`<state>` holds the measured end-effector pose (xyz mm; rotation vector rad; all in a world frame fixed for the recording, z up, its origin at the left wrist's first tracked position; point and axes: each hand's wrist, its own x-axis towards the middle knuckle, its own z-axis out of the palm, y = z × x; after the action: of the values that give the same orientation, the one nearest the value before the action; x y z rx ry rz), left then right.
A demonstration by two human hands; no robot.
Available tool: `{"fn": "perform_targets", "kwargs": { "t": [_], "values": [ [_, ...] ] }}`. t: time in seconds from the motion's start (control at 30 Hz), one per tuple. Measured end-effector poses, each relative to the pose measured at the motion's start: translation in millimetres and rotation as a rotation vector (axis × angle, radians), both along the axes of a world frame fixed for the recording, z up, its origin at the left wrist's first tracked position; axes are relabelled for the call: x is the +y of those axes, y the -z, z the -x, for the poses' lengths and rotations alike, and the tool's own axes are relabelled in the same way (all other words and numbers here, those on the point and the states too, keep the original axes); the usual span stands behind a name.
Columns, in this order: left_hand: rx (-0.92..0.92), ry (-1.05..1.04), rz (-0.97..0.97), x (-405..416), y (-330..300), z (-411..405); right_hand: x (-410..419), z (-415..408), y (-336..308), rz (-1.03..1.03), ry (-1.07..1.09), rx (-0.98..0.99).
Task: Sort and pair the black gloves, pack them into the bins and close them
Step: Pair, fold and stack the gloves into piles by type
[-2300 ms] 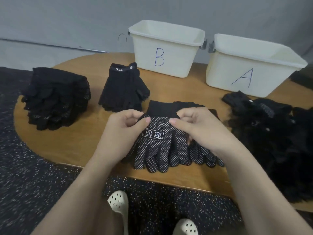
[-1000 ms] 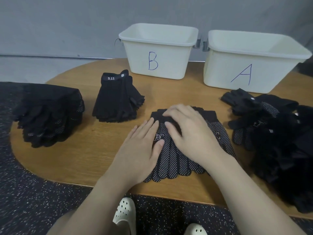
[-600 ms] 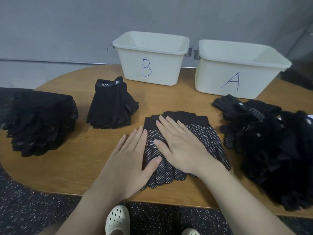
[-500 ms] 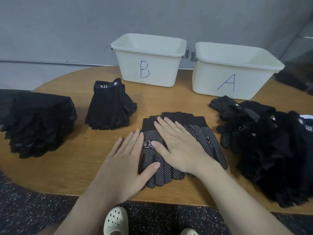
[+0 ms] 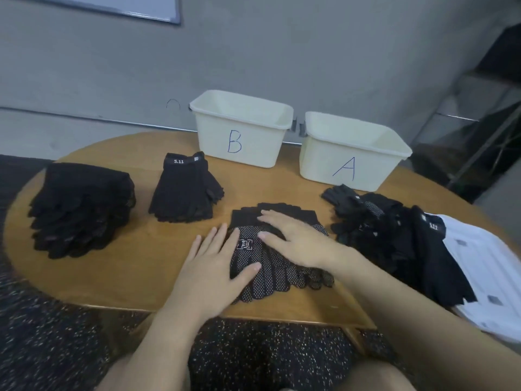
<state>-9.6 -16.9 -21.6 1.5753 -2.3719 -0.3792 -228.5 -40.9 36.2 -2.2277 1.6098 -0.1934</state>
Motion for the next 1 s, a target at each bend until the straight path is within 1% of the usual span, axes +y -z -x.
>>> {"fn": "perform_targets", "kwargs": {
  "t": [0.1,0.17,0.23,0.3,0.5,0.63,0.7,0.8,0.87,1.0],
  "values": [
    [-0.017,0.002,0.011,-4.1,2.9,10.3,-2.9,33.6,-36.3,0.054,0.048,0.159],
    [-0.017,0.002,0.020,-7.0,5.1,16.0,-6.1,62.8,-59.4,0.085,0.129,0.300],
    [-0.016,-0.002,0.020,-9.9,6.4,20.6,-11.0,90.2,-78.7,0.057,0.218,0.451],
    [-0.018,0.002,0.017,-13.4,6.4,24.9,-16.7,112.4,-90.2,0.004,0.286,0.558],
    [-0.006,0.003,0.013,-20.2,7.0,29.2,-30.4,129.6,-79.5,-0.100,0.367,0.700],
    [-0.006,0.002,0.016,-21.2,7.1,29.0,-38.7,123.1,-63.2,-0.061,0.349,0.833],
    [-0.003,0.003,0.017,-21.0,5.9,28.9,-41.3,120.4,-59.0,-0.019,0.350,0.840],
    [0.005,0.010,0.013,-19.8,4.5,27.2,-44.3,119.8,-59.5,0.001,0.361,0.786],
    [0.007,0.012,0.009,-19.3,3.9,26.4,-44.6,121.5,-65.4,0.019,0.391,0.674],
    [0.012,0.015,0.002,-19.7,2.8,27.0,-41.7,127.0,-87.4,0.131,0.471,0.353]
  ]
}}
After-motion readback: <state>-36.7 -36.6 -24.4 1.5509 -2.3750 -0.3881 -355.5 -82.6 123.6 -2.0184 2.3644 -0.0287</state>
